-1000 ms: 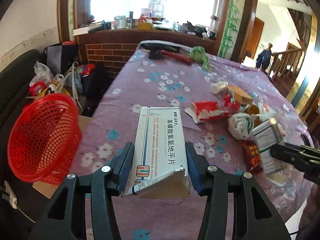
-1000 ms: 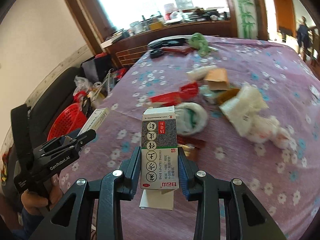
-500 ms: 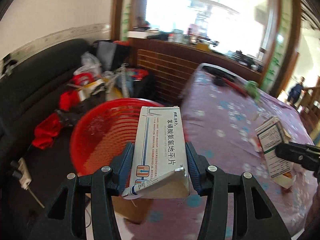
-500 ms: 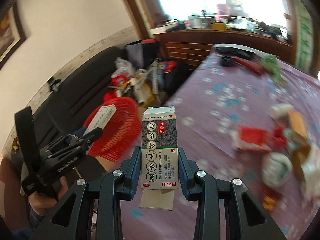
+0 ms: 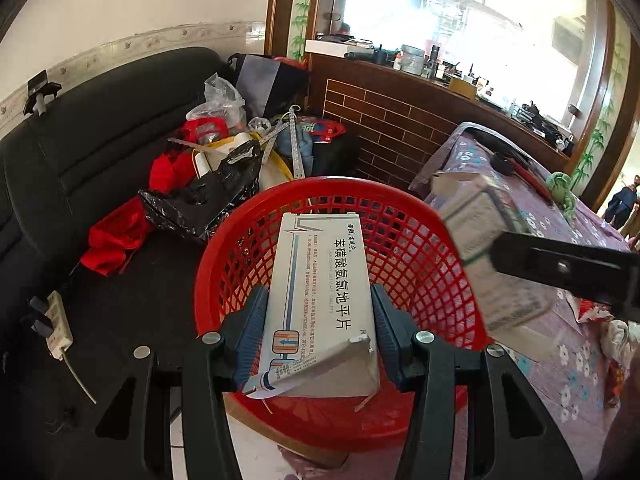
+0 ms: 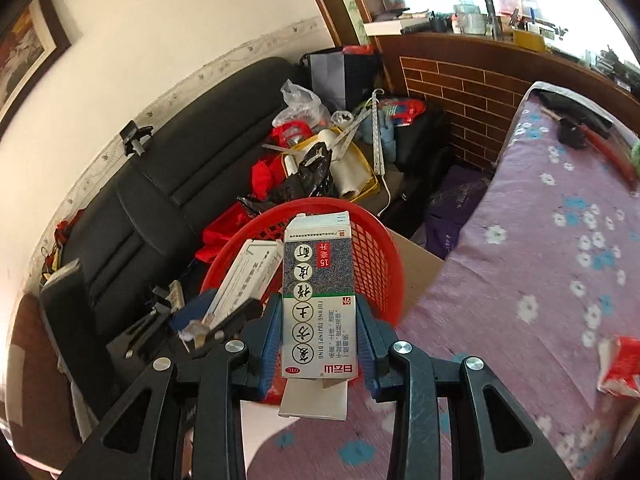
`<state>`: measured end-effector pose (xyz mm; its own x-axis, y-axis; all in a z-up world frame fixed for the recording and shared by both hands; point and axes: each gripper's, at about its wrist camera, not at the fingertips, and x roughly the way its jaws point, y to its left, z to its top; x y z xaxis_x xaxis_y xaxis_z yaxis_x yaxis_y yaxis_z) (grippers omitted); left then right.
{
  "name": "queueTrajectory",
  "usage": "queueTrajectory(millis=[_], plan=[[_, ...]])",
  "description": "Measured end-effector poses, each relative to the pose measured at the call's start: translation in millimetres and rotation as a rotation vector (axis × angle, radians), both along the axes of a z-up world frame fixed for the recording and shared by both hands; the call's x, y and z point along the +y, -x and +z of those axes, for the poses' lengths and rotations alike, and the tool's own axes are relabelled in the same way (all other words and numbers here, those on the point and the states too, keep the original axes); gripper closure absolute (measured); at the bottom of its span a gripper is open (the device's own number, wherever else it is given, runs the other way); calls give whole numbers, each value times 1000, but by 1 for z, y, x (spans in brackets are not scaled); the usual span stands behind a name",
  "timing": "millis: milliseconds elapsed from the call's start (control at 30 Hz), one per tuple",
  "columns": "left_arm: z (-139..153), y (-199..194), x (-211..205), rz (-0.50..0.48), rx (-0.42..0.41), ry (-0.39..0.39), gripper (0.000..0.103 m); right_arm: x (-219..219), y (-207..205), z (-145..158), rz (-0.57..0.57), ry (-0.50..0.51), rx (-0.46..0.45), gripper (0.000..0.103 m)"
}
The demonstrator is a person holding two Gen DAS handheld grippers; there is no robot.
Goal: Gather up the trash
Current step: 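Open both tools to drop the medicine boxes into the red wastebasket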
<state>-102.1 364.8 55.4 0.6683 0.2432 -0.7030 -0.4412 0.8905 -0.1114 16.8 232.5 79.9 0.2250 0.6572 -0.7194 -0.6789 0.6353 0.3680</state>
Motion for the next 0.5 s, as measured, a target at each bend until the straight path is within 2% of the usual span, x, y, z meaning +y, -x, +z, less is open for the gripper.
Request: queueTrajectory(millis=[167, 300, 500], plan=[[1, 1, 2, 17, -12, 1, 35, 5, -8, -3, -18, -19, 13, 55], [8, 10, -2, 14, -36, 11, 33, -13, -3, 5, -27, -23, 0, 55], [23, 24, -39, -41, -90, -21, 25, -69, 25, 14, -54, -40, -26, 55]])
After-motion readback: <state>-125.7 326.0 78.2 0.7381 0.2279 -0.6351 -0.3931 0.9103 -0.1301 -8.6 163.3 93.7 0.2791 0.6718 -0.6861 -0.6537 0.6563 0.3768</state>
